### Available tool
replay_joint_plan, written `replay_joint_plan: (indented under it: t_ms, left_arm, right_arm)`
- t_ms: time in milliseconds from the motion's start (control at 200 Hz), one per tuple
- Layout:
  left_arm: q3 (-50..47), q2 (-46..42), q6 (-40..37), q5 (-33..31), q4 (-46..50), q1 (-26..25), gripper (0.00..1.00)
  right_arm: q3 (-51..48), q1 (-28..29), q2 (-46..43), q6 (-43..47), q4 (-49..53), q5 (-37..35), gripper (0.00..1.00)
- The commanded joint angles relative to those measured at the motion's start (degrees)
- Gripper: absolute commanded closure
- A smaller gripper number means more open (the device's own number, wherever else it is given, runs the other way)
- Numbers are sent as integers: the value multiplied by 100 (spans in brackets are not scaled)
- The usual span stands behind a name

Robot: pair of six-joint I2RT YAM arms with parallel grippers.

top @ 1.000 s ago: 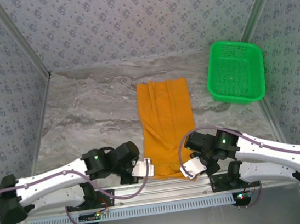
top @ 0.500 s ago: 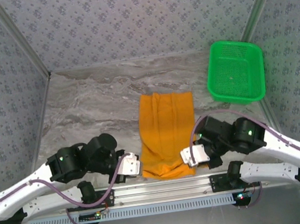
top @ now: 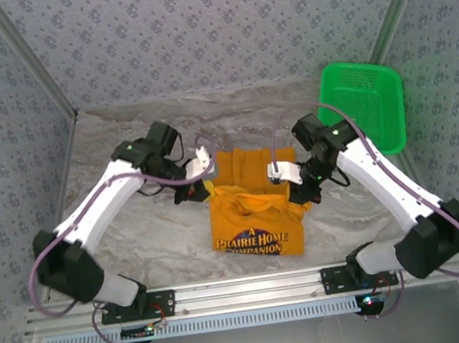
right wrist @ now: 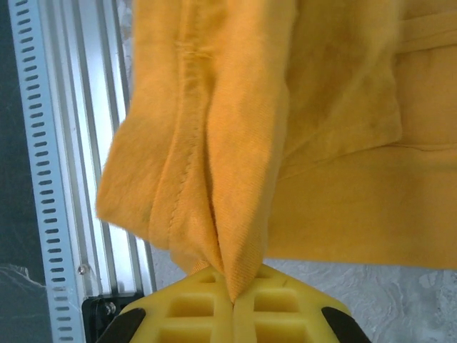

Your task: Fold the inside-out t-shirt

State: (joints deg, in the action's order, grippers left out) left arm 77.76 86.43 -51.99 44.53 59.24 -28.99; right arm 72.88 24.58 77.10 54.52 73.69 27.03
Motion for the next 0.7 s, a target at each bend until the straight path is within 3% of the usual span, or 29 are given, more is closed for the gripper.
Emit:
replay_joint_plan:
  t_ms: [0, 320, 505, 550, 595, 615, 635, 640, 650, 670, 700]
  left_arm:
    - [547, 313, -497, 558, 284, 156, 100]
    - [1824, 1691, -725, 732, 504, 341, 100]
    - [2951, 3007, -734, 347, 524, 479, 100]
    - [3324, 3423, -317, 190, 287, 567, 88]
    - [3627, 3792, 693, -152, -441, 704, 81]
    - [3715, 3934, 1181, -396, -850, 758, 63]
    - [3797, 4055, 1688, -697, -1185, 804, 45]
    - [3812, 4082, 1804, -734, -1300, 815, 23]
    - [3829, 4129, 2012, -898, -1488, 834, 6]
    - [3883, 4197, 2358, -1219, -1789, 869, 1]
    - [3928, 4248, 2755, -1584, -2165, 901, 1]
  right_arm:
    - [341, -133, 174, 204, 142, 395, 100]
    - [791, -837, 969, 370, -220, 617, 100]
    - [647, -1146, 1677, 15, -2316, -623, 97]
    - [545, -1200, 1908, -466, -3163, -1242, 77]
    - [491, -1168, 2138, -984, -3941, -2144, 75]
    - [523, -1131, 2247, -1183, -4249, -2566, 72]
    - [592, -1089, 2352, -1620, -4555, -2932, 58]
    - [611, -1075, 2370, -1730, -4613, -3059, 52]
    - [659, -1049, 2415, -1872, -4711, -3310, 43]
    - [794, -989, 2511, -2278, -4795, -3736, 37]
    - [1022, -957, 2621, -2653, -4586, -3996, 36]
